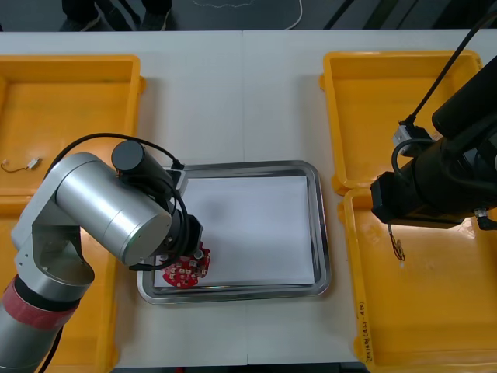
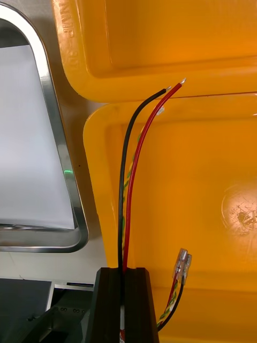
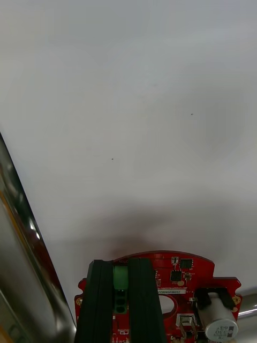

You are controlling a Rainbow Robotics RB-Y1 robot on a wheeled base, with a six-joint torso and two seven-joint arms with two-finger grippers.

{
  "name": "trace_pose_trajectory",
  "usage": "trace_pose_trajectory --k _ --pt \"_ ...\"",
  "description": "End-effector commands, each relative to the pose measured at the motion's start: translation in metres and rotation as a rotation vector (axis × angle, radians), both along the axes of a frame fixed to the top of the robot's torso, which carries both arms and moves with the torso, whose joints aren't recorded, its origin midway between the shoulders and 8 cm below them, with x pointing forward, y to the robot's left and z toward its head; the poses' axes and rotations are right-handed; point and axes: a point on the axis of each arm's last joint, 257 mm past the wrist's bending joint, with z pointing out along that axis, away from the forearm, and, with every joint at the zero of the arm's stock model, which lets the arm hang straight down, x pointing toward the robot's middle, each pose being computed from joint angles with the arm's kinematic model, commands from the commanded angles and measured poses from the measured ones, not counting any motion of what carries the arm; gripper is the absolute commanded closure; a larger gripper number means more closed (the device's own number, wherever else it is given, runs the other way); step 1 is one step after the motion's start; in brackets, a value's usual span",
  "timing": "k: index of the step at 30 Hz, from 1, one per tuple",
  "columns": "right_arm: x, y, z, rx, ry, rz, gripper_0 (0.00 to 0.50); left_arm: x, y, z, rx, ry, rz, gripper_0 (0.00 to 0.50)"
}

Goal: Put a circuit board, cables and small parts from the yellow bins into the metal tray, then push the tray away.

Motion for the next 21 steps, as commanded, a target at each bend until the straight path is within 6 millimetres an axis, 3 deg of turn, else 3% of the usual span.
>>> trace_pose_trajectory --k 1,13,19,21 --pt "0.0067 0.0023 0.0093 0.002 -0.028 -0.030 0.500 0.0080 -0.0225 0.0095 0.011 -0.043 -0.105 0.500" --pt "0.0077 0.0019 0.0097 0.000 -0.033 -0.026 0.500 0.0057 -0.0218 0.0046 0.015 -0.028 -0.110 0.500" --pt "0.0073 0.0036 0.0101 0.005 -0.031 -0.022 0.500 0.0062 -0.0220 0.0053 0.014 -0.031 -0.111 0.469" --pt "0.0066 0.0037 0.0095 0.005 -0.029 -0.021 0.500 0.0062 -0.0212 0.0047 0.017 -0.029 -0.109 0.418"
